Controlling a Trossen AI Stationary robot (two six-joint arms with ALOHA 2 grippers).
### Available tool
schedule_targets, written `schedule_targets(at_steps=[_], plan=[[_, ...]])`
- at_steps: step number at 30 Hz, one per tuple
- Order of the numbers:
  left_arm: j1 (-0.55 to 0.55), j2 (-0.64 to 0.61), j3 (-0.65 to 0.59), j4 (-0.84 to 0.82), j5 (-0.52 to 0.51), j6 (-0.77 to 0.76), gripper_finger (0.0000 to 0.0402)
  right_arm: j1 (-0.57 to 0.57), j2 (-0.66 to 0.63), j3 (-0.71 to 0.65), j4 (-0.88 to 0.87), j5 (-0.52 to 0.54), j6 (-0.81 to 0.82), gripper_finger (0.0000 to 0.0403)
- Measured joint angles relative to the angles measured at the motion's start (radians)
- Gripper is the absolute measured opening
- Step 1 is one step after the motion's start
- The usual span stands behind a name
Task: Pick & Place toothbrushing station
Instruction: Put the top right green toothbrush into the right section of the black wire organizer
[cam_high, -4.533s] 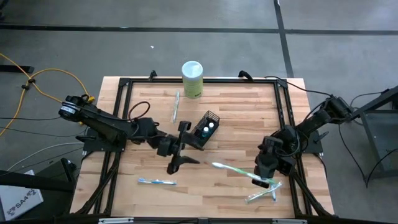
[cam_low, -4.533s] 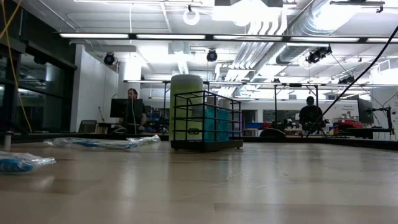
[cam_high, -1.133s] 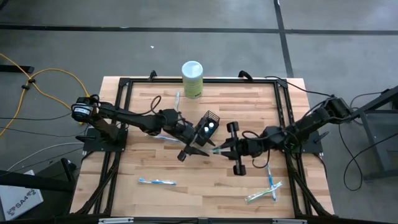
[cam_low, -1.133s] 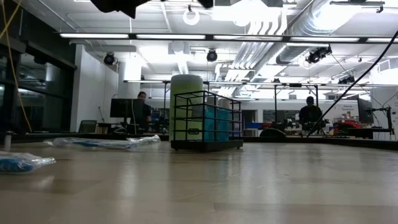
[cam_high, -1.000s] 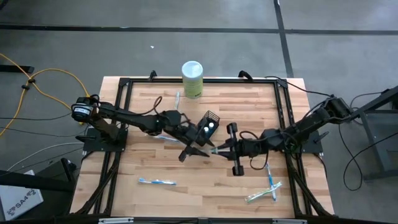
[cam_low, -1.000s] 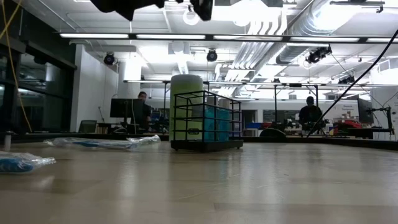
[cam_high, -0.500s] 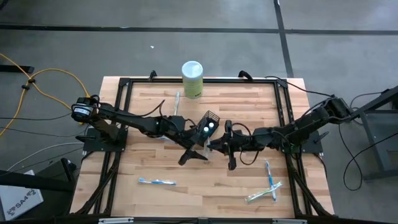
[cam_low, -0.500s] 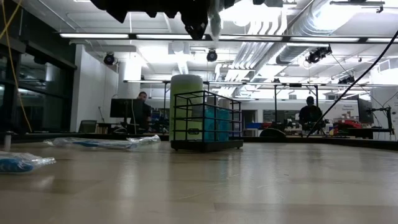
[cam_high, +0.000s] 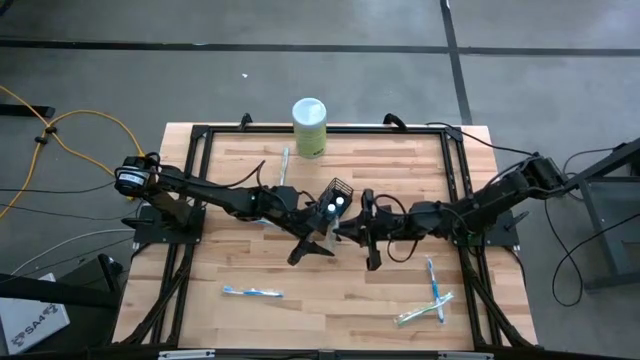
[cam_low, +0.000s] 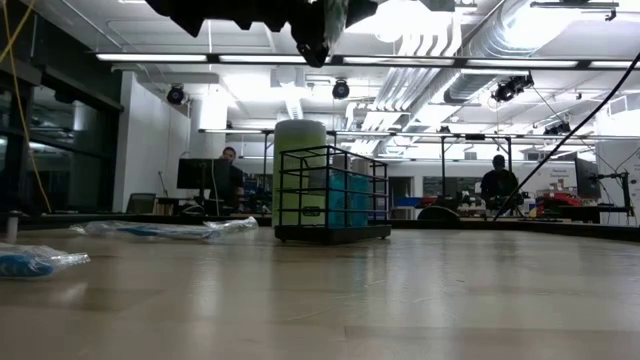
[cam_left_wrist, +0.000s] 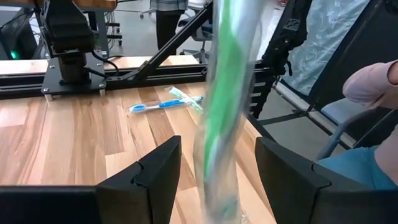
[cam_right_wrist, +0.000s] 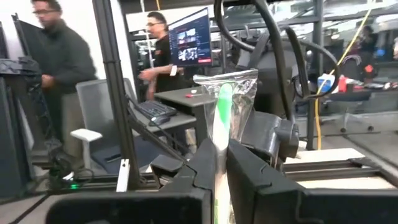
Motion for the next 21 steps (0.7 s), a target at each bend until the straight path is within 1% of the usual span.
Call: schedule_targets(at_steps=[9,14,18,21], plan=[[0.001,0.0,0.0,-0.011,-0.026,-0.001,0.02,0.091,0.0,0.0,0.013,0.151,-0.077,0.0012],[0.001,0.0,0.0,-0.01,-0.05,-0.004,0.0197,0.126,0.0,0.0,0.032,0.189,-0.104,0.0012],[0.001,0.0,0.0,-0.009,-0.075,-0.004,0.0184,0.144,0.0,0.0,0.032,0.224,-0.123,0.0012],[0.001,0.0,0.0,-0.007,-0.078,-0.004,0.0164,0.145,0.0,0.0,0.031,0.226,-0.123,0.0012]])
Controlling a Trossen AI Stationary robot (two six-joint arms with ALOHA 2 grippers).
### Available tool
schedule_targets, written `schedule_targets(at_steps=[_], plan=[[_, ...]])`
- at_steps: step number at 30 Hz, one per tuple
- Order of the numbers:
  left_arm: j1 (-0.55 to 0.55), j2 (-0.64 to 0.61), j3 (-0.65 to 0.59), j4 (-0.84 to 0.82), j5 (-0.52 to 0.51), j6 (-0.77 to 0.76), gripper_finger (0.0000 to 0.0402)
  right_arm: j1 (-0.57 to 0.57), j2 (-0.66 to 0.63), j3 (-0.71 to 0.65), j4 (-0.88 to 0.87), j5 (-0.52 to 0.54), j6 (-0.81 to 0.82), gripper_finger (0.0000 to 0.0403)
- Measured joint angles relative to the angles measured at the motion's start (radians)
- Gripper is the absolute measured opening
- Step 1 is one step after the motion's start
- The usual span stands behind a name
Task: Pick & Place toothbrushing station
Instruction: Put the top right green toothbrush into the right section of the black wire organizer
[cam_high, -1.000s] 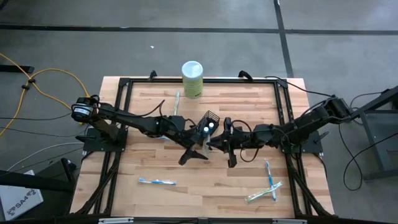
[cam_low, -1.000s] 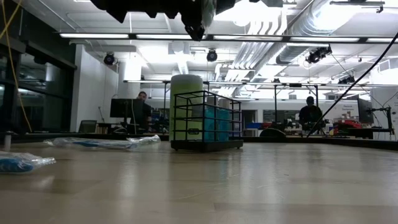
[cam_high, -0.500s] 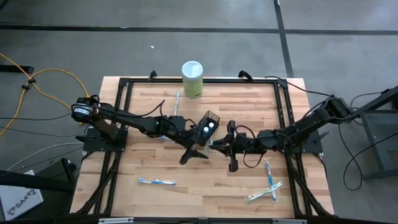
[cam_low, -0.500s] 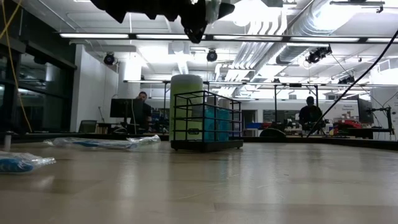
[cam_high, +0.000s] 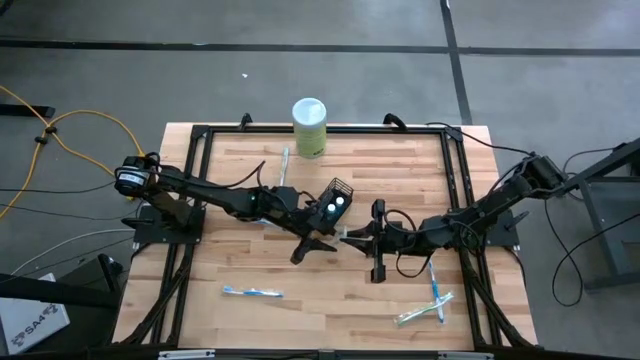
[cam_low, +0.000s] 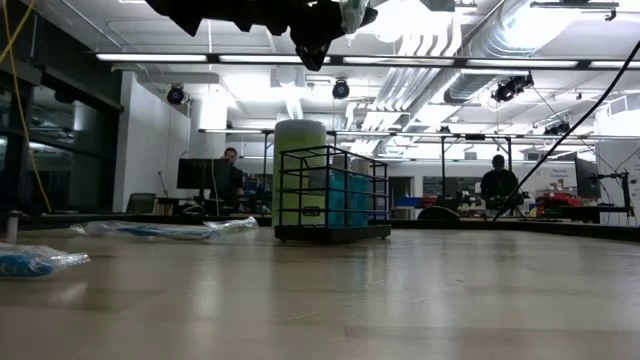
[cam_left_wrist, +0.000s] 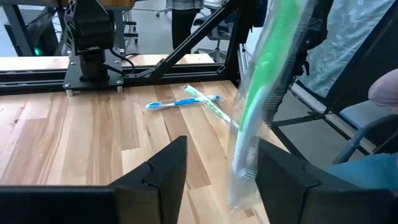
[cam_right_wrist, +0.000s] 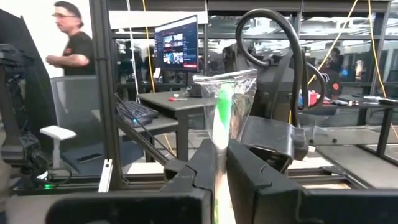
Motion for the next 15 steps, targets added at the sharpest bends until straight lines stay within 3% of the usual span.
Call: schedule_targets(at_steps=[8,15], plan=[[0.0,-0.004,0.0,-0.005,0.001,-0.015,0.0084,0.0,0.0,0.0,-0.029,0.007,0.012,0.0012],[0.0,-0.038,0.0,-0.046,-0.002,-0.006,0.0009,0.046,-0.001,0.002,-0.084,0.146,0.027,0.0012]])
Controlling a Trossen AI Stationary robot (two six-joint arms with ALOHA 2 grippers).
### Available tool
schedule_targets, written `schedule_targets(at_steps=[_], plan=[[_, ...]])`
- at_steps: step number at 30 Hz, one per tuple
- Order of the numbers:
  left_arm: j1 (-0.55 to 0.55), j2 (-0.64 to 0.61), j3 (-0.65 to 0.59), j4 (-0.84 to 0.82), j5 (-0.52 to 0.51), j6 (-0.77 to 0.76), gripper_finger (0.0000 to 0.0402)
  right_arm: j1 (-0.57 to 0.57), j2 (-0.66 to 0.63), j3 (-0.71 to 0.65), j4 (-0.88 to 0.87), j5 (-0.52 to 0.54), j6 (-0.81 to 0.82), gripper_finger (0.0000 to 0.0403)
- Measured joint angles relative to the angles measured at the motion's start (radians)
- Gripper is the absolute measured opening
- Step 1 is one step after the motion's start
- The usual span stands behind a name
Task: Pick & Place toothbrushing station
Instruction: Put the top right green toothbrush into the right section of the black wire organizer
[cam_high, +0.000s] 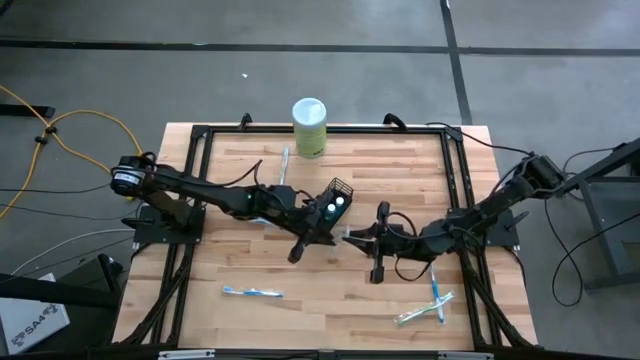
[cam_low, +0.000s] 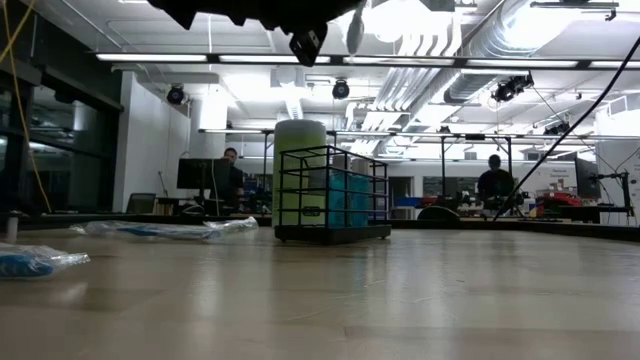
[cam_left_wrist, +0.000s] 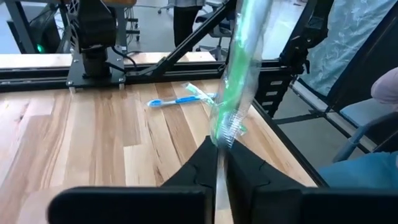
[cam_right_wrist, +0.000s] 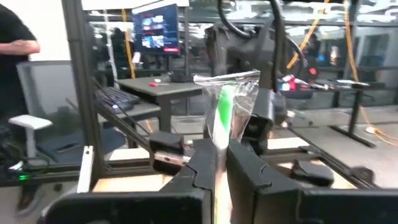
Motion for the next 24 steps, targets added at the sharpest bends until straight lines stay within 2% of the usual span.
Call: schedule_targets(at_steps=[6,15,24], plan=[[0.0,-0.021,0.0,-0.019,0.0,0.007,0.0002,0.048,0.0,0.0,0.013,0.082,-0.052,0.0012],[0.0,-0.026,0.0,-0.022,0.0,-0.001,0.0002,0.05,0.0,0.0,0.004,0.086,-0.042,0.0016],[0.0,-0.067,-0.001,-0.125,-0.011,-0.033,0.0001,0.051,-0.002,0.0,-0.134,0.088,0.126,0.002]])
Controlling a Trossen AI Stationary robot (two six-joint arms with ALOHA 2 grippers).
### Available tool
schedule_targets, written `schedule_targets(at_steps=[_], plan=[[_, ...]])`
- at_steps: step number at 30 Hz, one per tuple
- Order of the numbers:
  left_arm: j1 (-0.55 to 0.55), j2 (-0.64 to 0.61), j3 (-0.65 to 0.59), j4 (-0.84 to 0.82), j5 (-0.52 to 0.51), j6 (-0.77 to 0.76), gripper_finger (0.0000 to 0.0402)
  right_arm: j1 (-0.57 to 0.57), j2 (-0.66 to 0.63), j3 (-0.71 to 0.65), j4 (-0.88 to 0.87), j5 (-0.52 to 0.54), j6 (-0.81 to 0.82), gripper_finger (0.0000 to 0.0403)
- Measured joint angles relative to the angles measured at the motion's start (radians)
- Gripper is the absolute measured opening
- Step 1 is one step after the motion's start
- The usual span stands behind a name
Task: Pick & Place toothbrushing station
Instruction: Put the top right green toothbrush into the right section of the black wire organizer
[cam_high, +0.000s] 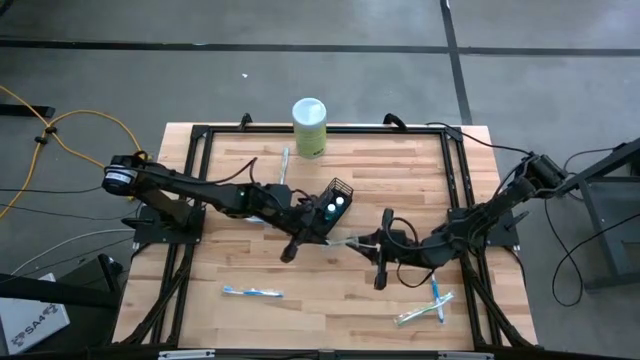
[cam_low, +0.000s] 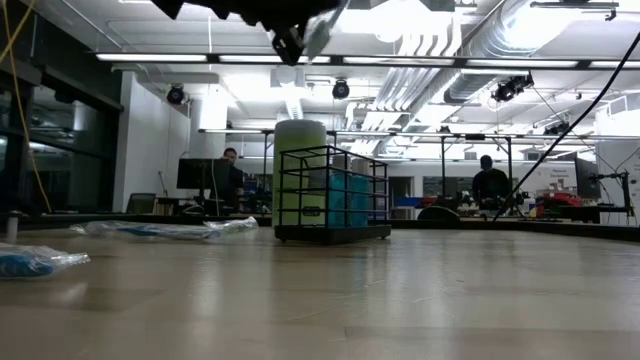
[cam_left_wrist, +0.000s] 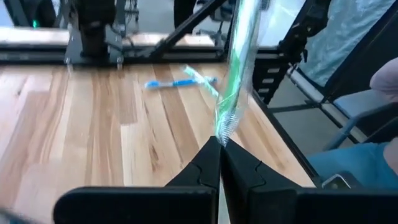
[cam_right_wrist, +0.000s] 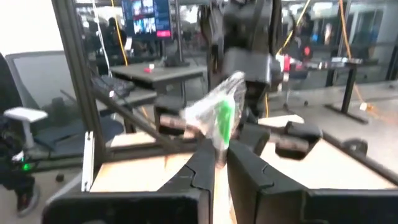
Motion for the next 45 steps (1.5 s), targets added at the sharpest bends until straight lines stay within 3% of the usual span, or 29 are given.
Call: schedule_targets(at_steps=[6,14,21,27,34,40,45], plan=[[0.0,-0.038,0.0,-0.13,-0.02,-0.034,0.0,0.0,0.001,-0.001,-0.138,-0.005,0.134,0.0039],[0.0,-0.101,0.002,-0.253,-0.046,-0.074,0.0,-0.001,0.005,-0.004,-0.363,-0.035,0.374,0.0141],[0.001,-0.137,0.002,-0.405,-0.128,-0.151,0.0001,-0.001,-0.005,-0.004,-0.393,-0.05,0.393,0.0206],[-0.007,-0.14,0.002,-0.548,-0.127,-0.215,0.0001,-0.025,-0.006,-0.003,-0.407,-0.13,0.395,0.0209],[-0.023,-0.139,0.012,-0.591,-0.104,-0.238,0.0001,-0.091,-0.006,-0.003,-0.409,-0.184,0.309,0.0196],[-0.023,-0.139,0.034,-0.708,-0.099,-0.266,0.0001,-0.163,-0.006,-0.003,-0.41,-0.301,0.266,0.0193],[-0.023,-0.139,0.035,-0.77,-0.013,-0.296,0.0001,-0.214,-0.006,-0.002,-0.426,-0.426,0.263,0.0194]])
